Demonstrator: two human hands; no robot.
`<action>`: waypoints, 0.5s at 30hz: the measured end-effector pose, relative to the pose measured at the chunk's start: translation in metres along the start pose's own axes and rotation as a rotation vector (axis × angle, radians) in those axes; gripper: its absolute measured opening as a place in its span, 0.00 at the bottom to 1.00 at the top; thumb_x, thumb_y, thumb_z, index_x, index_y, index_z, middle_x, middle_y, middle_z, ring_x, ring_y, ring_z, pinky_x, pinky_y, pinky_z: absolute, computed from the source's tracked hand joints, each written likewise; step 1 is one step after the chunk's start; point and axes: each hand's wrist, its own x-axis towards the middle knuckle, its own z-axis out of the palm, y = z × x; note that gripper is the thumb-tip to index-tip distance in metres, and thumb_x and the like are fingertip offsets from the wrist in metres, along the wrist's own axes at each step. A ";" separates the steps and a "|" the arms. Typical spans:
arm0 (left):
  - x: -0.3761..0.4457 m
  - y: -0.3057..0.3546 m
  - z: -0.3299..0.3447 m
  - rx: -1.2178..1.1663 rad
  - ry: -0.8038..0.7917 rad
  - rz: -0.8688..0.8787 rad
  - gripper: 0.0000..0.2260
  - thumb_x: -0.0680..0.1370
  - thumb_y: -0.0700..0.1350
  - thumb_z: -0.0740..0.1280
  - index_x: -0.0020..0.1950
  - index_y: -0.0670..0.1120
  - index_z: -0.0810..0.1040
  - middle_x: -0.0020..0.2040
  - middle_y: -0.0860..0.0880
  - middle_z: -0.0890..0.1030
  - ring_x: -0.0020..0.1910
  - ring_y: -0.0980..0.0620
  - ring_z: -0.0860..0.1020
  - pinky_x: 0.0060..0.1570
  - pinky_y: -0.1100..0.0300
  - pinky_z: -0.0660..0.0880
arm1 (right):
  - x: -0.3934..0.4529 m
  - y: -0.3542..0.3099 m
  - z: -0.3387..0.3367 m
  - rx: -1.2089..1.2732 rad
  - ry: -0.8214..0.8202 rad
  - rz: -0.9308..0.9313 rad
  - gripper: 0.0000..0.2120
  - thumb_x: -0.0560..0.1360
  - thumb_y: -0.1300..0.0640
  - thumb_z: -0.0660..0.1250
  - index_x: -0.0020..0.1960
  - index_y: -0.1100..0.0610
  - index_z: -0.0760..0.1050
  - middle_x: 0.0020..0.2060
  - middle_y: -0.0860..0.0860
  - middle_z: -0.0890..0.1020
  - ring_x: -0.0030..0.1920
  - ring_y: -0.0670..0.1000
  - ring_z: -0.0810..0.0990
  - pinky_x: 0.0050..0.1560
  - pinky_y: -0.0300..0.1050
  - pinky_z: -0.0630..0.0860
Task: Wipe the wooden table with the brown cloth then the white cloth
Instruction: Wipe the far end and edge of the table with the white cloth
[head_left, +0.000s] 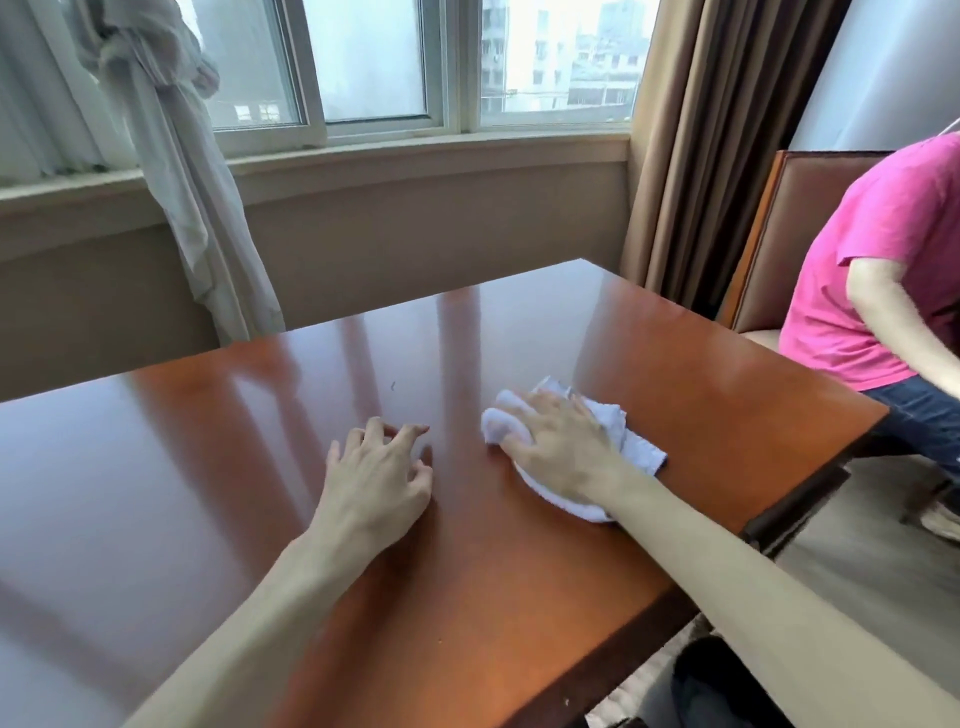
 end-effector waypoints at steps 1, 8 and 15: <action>0.014 0.003 0.003 -0.019 -0.022 0.008 0.21 0.78 0.52 0.60 0.73 0.57 0.71 0.65 0.48 0.73 0.65 0.43 0.71 0.68 0.44 0.65 | 0.023 0.008 -0.005 -0.006 0.019 0.125 0.27 0.76 0.38 0.46 0.72 0.39 0.66 0.73 0.44 0.70 0.77 0.55 0.61 0.78 0.62 0.49; 0.148 -0.005 0.028 -0.011 0.045 0.028 0.27 0.75 0.58 0.52 0.71 0.53 0.74 0.70 0.44 0.73 0.71 0.43 0.68 0.72 0.42 0.62 | 0.141 0.003 0.019 0.043 -0.062 -0.040 0.29 0.74 0.37 0.45 0.71 0.41 0.67 0.74 0.46 0.69 0.77 0.55 0.60 0.78 0.62 0.48; 0.213 -0.014 0.060 0.026 0.023 -0.032 0.30 0.78 0.63 0.43 0.80 0.62 0.54 0.82 0.52 0.53 0.81 0.48 0.48 0.79 0.49 0.44 | 0.339 0.063 0.020 -0.012 -0.057 0.131 0.22 0.80 0.43 0.52 0.71 0.47 0.69 0.73 0.53 0.71 0.75 0.58 0.62 0.78 0.65 0.49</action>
